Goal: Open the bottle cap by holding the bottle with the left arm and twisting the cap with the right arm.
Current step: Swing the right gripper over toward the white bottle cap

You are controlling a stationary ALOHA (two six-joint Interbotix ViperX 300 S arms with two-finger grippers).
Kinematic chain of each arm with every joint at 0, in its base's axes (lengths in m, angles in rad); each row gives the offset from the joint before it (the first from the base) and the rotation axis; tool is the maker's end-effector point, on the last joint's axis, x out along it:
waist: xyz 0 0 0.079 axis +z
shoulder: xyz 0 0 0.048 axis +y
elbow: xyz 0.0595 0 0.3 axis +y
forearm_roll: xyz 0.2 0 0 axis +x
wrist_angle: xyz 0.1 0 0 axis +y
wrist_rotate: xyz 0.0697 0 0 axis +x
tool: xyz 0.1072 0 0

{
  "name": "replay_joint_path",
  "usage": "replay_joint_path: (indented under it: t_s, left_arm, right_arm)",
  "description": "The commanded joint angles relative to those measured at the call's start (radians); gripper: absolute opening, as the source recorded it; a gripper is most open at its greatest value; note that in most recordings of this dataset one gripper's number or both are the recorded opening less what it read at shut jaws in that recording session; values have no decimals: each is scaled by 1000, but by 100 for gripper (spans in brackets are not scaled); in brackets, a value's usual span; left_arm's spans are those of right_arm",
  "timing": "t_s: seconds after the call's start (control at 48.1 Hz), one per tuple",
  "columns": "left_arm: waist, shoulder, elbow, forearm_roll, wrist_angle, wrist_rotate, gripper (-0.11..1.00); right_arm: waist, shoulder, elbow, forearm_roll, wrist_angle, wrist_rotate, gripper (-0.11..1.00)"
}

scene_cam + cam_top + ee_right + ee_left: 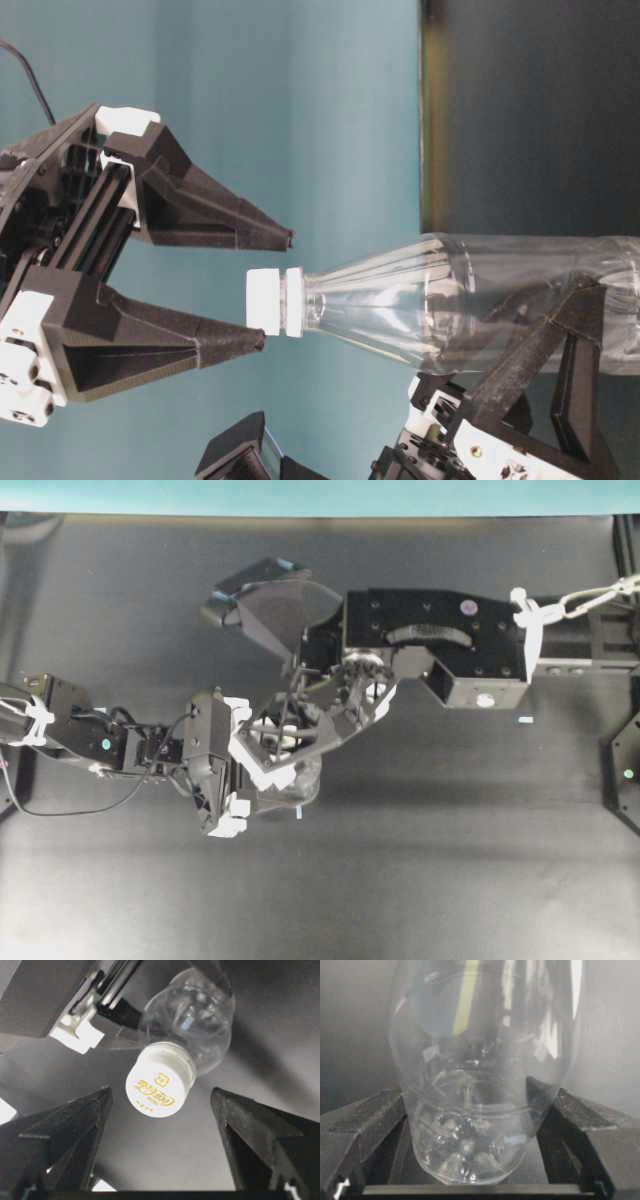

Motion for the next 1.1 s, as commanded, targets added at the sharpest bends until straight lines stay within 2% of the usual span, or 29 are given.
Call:
replay_joint_path:
  t_s: [0.0,0.291,0.415,0.54,0.769,0.872,0.935,0.976,1.08]
  left_arm:
    - [-2,9,3,3,14,-3,82]
    - [0,9,0,3,14,-3,82]
    - [0,9,2,3,14,-3,82]
    - [2,11,3,3,14,-3,82]
    - [3,9,3,3,18,-3,82]
    - [3,11,3,3,18,-3,82]
    - [5,12,3,3,18,-2,82]
    - [5,14,3,3,18,-2,82]
    - [5,15,3,3,18,-2,82]
  right_arm:
    - [-14,2,-17,-2,-3,3,75]
    - [-20,15,-49,-2,14,3,71]
    - [-21,20,-60,-8,26,0,60]
    - [-20,20,-60,-8,28,-32,39]
    - [-23,21,-64,-3,78,-107,38]
    - [-29,26,-75,-3,120,-230,38]
    - [-29,32,-91,-3,138,-345,38]
    - [-28,40,-107,-3,150,-449,38]
    - [-28,57,-146,-8,183,-635,38]
